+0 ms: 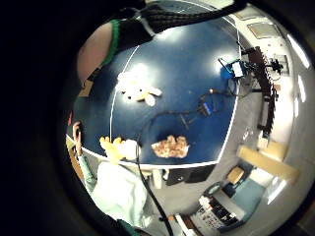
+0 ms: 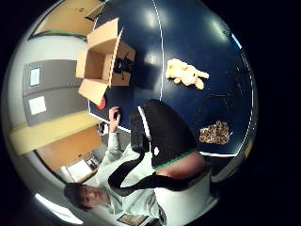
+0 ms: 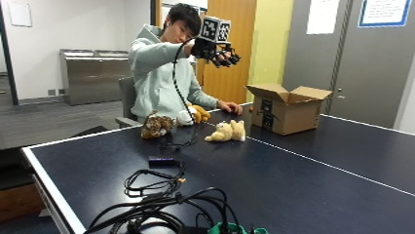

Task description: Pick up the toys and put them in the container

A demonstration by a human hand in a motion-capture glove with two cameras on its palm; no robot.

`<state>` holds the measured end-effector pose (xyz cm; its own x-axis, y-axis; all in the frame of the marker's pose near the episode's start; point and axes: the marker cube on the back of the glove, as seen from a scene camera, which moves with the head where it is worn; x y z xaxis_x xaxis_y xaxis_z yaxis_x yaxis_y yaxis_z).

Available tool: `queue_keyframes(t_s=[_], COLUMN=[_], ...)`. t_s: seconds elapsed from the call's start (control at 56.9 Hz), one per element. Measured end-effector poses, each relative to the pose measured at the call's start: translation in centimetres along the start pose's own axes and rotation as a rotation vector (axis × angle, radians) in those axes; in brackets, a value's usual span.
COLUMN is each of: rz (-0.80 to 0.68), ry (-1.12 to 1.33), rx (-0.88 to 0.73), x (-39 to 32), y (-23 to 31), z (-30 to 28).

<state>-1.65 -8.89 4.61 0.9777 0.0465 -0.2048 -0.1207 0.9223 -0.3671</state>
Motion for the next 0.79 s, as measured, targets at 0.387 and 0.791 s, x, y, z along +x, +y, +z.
queue_keyframes(t_s=[0.387,0.791], rz=[0.02,0.138], ry=[-0.068,-0.069], rx=[0.045,-0.077], x=[0.4,-1.0], y=[-5.9,-11.7], z=[6.7,23.8])
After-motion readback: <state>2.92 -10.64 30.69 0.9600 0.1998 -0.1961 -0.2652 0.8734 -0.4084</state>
